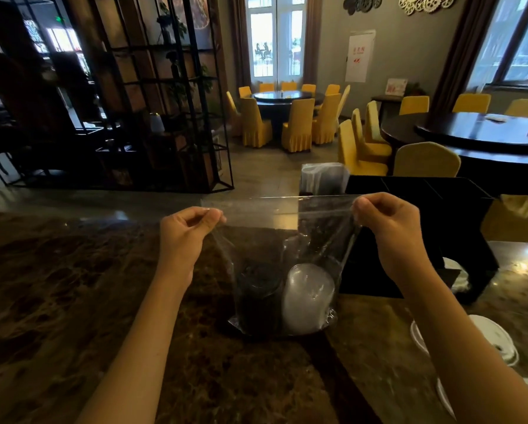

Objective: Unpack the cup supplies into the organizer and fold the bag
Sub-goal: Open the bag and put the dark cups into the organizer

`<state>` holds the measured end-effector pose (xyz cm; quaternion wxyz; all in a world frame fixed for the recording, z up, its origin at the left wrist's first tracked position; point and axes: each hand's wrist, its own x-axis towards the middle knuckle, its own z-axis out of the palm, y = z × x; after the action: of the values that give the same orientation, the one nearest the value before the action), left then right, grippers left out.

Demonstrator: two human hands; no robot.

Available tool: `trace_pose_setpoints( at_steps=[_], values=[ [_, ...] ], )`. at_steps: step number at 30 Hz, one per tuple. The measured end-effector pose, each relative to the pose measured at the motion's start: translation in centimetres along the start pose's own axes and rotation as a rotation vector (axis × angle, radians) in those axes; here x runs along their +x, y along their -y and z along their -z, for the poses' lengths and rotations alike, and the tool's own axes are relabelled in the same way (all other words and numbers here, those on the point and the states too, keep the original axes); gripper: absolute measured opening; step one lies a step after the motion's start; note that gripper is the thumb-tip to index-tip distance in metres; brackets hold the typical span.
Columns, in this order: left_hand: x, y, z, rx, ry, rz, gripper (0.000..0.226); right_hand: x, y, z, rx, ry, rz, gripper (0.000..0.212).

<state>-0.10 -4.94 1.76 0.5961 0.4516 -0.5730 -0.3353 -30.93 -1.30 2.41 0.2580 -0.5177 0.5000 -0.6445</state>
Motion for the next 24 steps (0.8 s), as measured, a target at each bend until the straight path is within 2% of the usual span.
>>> trace_pose_setpoints(
  at_steps=[2, 6, 13, 14, 17, 18, 21, 24],
  values=[
    [-1.6, -0.4, -1.2, -0.017, 0.014, -0.017, 0.010, -0.8, 0.1, 2.0, -0.024, 0.005, 0.016, 0.012],
    [-4.3, -0.8, -3.2, -0.038, 0.002, -0.040, 0.016, -2.6, -0.2, 5.4, -0.028, -0.019, 0.051, 0.015],
    [-7.3, -1.1, -6.1, -0.072, 0.041, -0.054, 0.010, -5.6, -1.9, 8.2, -0.048, -0.130, 0.126, 0.012],
    [-7.4, -0.9, -6.2, -0.073, 0.037, -0.058, 0.014, -5.7, -2.1, 8.3, -0.063, -0.130, 0.141, 0.012],
    [-7.9, -0.7, -6.4, -0.032, 0.014, -0.121, 0.051, -5.9, -2.3, 8.3, -0.071, -0.102, 0.173, 0.006],
    [-7.9, -0.6, -6.4, -0.004, 0.024, -0.157, 0.055, -6.0, -2.2, 8.3, -0.037, -0.090, 0.175, 0.007],
    [-7.9, -0.6, -5.9, 0.078, 0.081, -0.237, 0.046, -6.2, -2.1, 8.3, 0.015, -0.071, 0.218, 0.023],
    [-7.5, -0.6, -5.4, 0.246, 0.164, -0.305, 0.029, -6.2, -2.3, 8.4, -0.070, -0.019, 0.256, 0.030]
  ],
)
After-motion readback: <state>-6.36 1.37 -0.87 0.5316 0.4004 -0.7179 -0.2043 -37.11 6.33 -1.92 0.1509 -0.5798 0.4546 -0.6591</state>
